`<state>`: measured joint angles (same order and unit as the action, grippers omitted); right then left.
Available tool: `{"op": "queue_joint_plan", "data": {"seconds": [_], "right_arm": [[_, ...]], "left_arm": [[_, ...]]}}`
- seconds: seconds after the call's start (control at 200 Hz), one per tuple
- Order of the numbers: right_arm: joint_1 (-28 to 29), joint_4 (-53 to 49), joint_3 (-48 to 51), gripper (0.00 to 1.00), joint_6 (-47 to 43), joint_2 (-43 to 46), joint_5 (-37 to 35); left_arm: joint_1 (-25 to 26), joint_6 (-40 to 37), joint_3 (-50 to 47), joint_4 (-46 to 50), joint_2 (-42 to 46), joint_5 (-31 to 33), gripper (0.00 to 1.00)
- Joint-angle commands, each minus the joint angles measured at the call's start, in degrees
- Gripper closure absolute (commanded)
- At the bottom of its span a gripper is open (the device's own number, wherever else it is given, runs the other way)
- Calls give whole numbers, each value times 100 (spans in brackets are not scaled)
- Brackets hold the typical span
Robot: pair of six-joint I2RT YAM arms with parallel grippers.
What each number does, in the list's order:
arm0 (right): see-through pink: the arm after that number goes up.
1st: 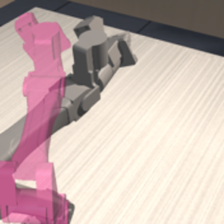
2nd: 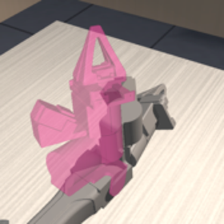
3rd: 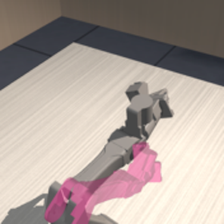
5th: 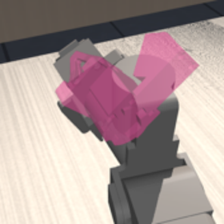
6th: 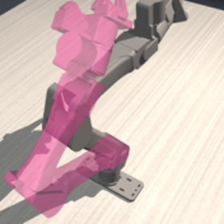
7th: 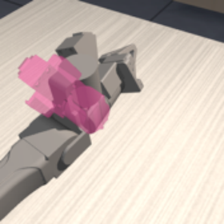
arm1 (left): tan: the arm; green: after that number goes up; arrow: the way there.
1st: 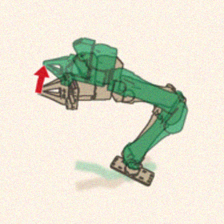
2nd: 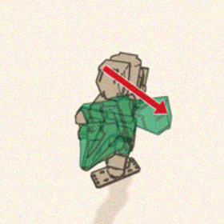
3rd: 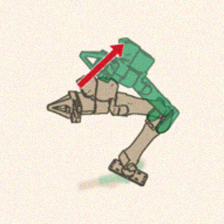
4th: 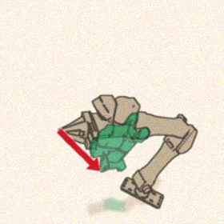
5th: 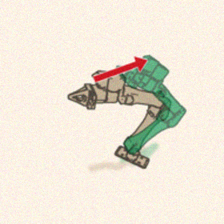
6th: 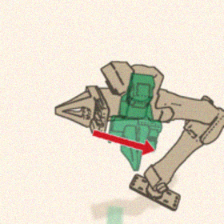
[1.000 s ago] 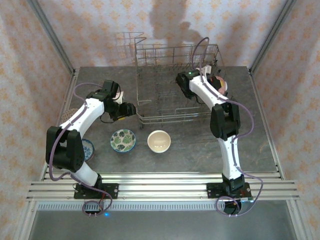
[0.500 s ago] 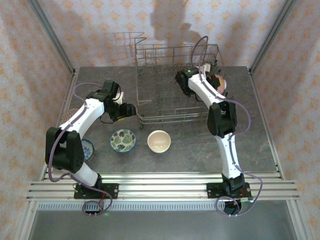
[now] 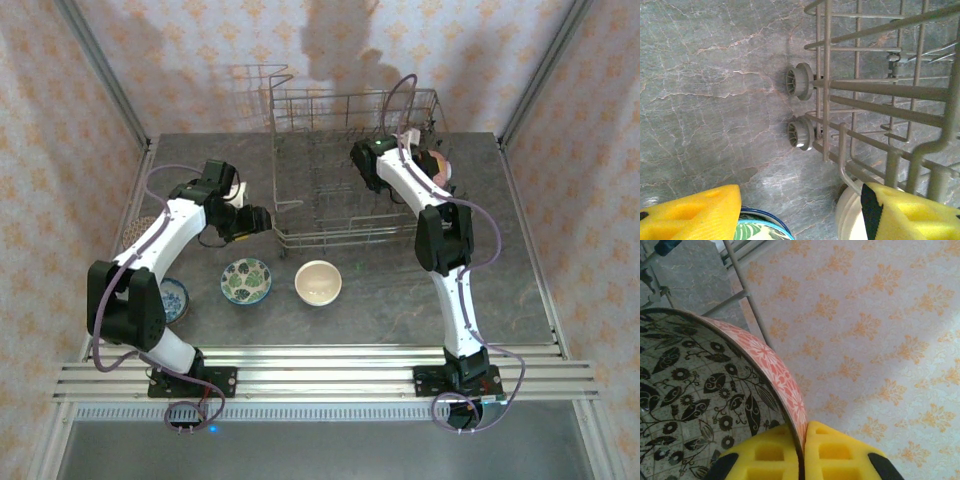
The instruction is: Load the bowls into the dish rack
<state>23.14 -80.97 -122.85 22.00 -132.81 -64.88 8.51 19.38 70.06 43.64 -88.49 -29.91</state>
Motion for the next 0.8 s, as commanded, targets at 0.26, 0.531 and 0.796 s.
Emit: {"op": "queue_joint_plan", "data": {"seconds": [0.26,0.531,0.796], "right_arm": [[-19,160,95,73,-506,-17,767],[-28,376,98,62,-758,-78,986],[-22,486,174,35,-871,110,1317]], "left_arm": [[-87,-22,-47,101,313,-94,34],[-96,22,-136,110,420,-76,34],[-95,64,-186,144,488,-89,34]]}}
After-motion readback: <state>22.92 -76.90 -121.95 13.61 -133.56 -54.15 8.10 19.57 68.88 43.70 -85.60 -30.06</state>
